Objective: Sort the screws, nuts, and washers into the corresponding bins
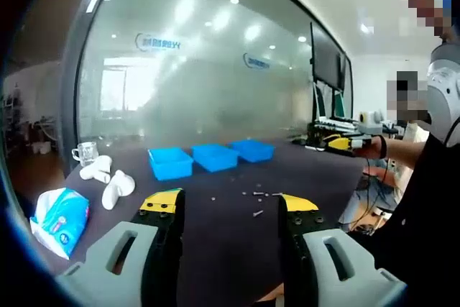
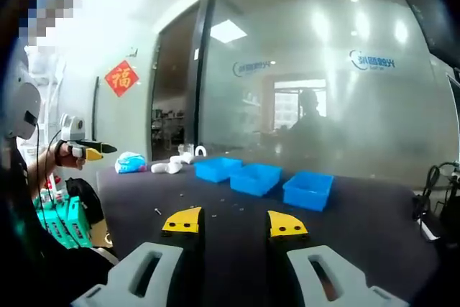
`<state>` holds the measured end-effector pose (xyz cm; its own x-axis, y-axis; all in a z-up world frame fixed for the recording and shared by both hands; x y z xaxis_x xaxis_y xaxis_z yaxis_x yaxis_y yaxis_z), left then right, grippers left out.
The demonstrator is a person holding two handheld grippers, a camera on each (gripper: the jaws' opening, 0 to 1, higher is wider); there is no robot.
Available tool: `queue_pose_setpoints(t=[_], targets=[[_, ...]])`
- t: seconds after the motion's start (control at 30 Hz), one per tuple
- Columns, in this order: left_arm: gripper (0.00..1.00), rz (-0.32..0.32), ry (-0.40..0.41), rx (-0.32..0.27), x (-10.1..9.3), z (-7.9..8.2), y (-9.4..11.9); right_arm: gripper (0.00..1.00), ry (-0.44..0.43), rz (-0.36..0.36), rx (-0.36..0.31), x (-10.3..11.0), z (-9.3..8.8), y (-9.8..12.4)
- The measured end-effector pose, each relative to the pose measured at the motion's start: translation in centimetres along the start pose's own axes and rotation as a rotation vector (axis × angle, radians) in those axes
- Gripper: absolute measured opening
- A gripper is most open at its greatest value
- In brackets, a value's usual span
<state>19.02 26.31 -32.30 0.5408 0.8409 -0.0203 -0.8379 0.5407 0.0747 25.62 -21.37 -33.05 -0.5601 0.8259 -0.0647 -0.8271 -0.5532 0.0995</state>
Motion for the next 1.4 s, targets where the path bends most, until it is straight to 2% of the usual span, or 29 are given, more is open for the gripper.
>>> queue_pose_setpoints(t=[0.1, 0.2, 0.4, 0.63, 0.73, 0.83, 1.07, 1.13, 1.23, 1.3, 1.4], targets=[[0.52, 0.002, -0.003, 0.006, 0.1, -0.1, 0.0, 0.29, 0.009, 0.046, 0.03, 0.4, 0.3, -0.9], [0.52, 0.005, -0.01, 0.026, 0.0, -0.4, 0.1, 0.28, 0.01, 0.129, 0.127, 0.9, 0.1, -1.8], [0.52, -0.003, -0.011, 0.037, -0.1, -0.9, 0.1, 0.28, 0.057, 0.25, 0.24, 1.9, 0.9, -3.9], [0.52, -0.008, -0.006, 0.036, -0.1, -1.2, 0.2, 0.27, 0.133, 0.359, 0.379, 3.3, 2.1, -6.9], [0.52, -0.006, 0.001, 0.031, 0.0, -1.4, 0.3, 0.26, 0.195, 0.401, 0.438, 4.1, 2.3, -8.3], [0.51, -0.003, 0.013, 0.024, 0.2, -1.8, 0.3, 0.25, 0.241, 0.417, 0.497, 4.6, 2.1, -9.6], [0.51, 0.001, 0.035, 0.021, 0.3, -2.8, 0.5, 0.25, 0.282, 0.489, 0.655, 6.9, 1.0, -12.2], [0.51, 0.002, 0.04, 0.019, 0.3, -2.9, 0.6, 0.24, 0.281, 0.494, 0.684, 7.3, 1.0, -12.6], [0.51, 0.003, 0.043, 0.015, 0.4, -3.0, 0.7, 0.24, 0.254, 0.513, 0.774, 7.9, 0.7, -13.5], [0.51, 0.007, 0.035, 0.021, 0.5, -3.1, 0.7, 0.22, 0.266, 0.504, 0.8, 7.9, 0.7, -14.5], [0.51, 0.005, 0.03, 0.026, 0.5, -3.3, 0.7, 0.19, 0.235, 0.489, 0.886, 8.4, 0.3, -15.4]])
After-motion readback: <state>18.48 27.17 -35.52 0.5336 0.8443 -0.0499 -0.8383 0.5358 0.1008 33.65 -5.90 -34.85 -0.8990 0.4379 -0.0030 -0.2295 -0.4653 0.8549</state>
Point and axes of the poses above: the point that each gripper's makers call its tool centre point, and the gripper's own axes: y roughly backward along the fingers, x roughly to its left, z roughly out of its top, the point moved 10 cm from there along y, roughly backward along the fingers, and after that the axes turned 1 degree about -z, right-handed, at the moved point
